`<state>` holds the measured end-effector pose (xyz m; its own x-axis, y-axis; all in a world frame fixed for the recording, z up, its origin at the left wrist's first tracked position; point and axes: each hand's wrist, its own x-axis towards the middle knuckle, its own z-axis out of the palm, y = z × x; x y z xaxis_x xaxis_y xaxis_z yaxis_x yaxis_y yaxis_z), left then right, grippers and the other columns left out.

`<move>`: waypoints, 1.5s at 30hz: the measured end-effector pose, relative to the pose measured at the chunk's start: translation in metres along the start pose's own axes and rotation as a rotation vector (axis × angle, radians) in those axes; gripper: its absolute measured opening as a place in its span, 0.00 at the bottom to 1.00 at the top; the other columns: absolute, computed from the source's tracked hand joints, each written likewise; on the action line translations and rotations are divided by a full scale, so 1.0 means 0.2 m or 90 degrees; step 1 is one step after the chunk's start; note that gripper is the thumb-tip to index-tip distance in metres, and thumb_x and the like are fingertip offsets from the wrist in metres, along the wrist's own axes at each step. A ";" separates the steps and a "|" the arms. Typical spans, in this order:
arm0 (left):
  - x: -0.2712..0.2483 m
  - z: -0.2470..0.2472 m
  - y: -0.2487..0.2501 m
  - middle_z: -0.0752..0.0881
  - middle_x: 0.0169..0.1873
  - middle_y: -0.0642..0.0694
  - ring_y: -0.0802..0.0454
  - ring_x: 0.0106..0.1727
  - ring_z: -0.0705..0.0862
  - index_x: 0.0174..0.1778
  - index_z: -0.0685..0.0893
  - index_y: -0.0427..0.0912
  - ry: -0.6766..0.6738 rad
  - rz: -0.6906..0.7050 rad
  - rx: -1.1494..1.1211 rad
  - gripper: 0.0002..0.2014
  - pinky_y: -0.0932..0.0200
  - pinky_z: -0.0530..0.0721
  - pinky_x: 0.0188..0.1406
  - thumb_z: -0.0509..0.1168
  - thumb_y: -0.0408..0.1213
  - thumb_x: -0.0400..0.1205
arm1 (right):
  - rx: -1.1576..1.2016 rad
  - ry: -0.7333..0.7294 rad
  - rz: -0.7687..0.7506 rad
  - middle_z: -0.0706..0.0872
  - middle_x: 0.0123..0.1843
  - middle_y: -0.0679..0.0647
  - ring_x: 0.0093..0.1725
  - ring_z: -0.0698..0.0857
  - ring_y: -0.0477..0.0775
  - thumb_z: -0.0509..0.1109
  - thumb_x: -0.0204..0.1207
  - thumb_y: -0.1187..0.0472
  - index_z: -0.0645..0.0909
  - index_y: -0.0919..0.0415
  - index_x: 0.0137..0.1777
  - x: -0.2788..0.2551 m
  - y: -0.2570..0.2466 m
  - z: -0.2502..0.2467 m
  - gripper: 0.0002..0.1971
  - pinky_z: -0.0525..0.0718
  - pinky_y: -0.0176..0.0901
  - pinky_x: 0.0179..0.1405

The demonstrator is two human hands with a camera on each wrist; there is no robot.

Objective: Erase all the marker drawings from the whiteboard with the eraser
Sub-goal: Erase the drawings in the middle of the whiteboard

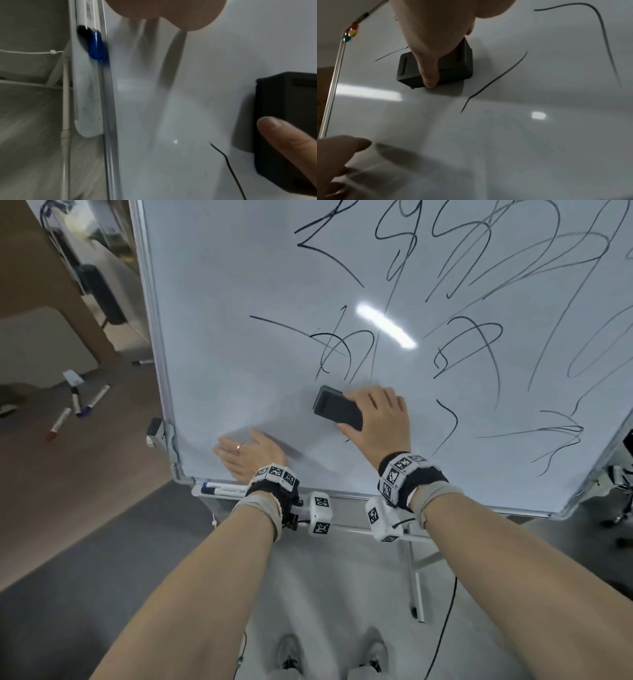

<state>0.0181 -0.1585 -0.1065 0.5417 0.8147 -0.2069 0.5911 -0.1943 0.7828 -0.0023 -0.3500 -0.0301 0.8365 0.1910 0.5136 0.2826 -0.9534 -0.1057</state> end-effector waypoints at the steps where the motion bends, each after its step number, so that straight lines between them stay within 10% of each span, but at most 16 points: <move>1: -0.02 0.00 0.01 0.54 0.85 0.40 0.39 0.83 0.60 0.86 0.52 0.39 -0.001 -0.003 0.001 0.34 0.44 0.58 0.82 0.54 0.49 0.87 | 0.002 0.002 -0.005 0.81 0.56 0.55 0.56 0.77 0.60 0.78 0.67 0.44 0.81 0.54 0.64 0.00 0.02 -0.01 0.27 0.74 0.52 0.55; 7: -0.16 0.03 0.02 0.55 0.85 0.42 0.41 0.84 0.60 0.86 0.52 0.42 0.018 -0.002 0.015 0.33 0.43 0.58 0.81 0.55 0.46 0.86 | 0.038 -0.106 -0.092 0.82 0.53 0.53 0.53 0.79 0.59 0.86 0.58 0.45 0.84 0.52 0.58 -0.24 0.11 0.08 0.29 0.76 0.55 0.53; 18: -0.55 0.14 0.00 0.57 0.84 0.38 0.38 0.83 0.61 0.84 0.57 0.33 -0.020 -0.056 0.038 0.31 0.46 0.60 0.80 0.54 0.43 0.86 | 0.039 0.032 -0.075 0.82 0.55 0.53 0.55 0.77 0.60 0.81 0.64 0.44 0.84 0.47 0.63 -0.21 0.54 -0.13 0.27 0.70 0.54 0.55; 23: -0.60 0.14 -0.06 0.67 0.78 0.31 0.35 0.80 0.65 0.79 0.66 0.32 -0.178 -0.005 0.182 0.24 0.49 0.63 0.78 0.45 0.40 0.89 | 0.009 -0.093 -0.184 0.83 0.49 0.51 0.50 0.79 0.59 0.85 0.57 0.40 0.86 0.47 0.58 -0.39 0.54 -0.01 0.29 0.68 0.53 0.50; 30: -0.61 0.11 -0.02 0.78 0.71 0.34 0.38 0.73 0.77 0.72 0.74 0.29 -0.287 0.113 0.367 0.17 0.50 0.74 0.71 0.53 0.30 0.89 | 0.006 0.028 -0.064 0.81 0.57 0.52 0.55 0.77 0.60 0.76 0.68 0.41 0.81 0.47 0.66 -0.17 0.55 -0.13 0.26 0.67 0.53 0.56; 37: -0.57 0.09 -0.04 0.81 0.67 0.37 0.37 0.70 0.80 0.69 0.79 0.34 -0.381 0.181 0.468 0.19 0.47 0.79 0.70 0.67 0.33 0.82 | -0.062 -0.208 -0.170 0.84 0.51 0.51 0.54 0.78 0.58 0.80 0.61 0.34 0.86 0.48 0.58 -0.32 0.49 -0.03 0.28 0.68 0.54 0.54; 45: -0.57 0.13 -0.10 0.75 0.73 0.29 0.29 0.73 0.74 0.71 0.77 0.32 -0.382 0.129 0.446 0.19 0.37 0.72 0.72 0.62 0.34 0.84 | -0.059 -0.015 -0.054 0.81 0.52 0.54 0.54 0.77 0.61 0.81 0.63 0.40 0.82 0.52 0.59 -0.13 0.47 -0.21 0.27 0.69 0.53 0.53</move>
<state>-0.0402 -0.2627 -0.1142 0.7756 0.3494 -0.5257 0.5705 -0.7445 0.3468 -0.0162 -0.4545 -0.0183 0.8225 0.2769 0.4968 0.3094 -0.9508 0.0176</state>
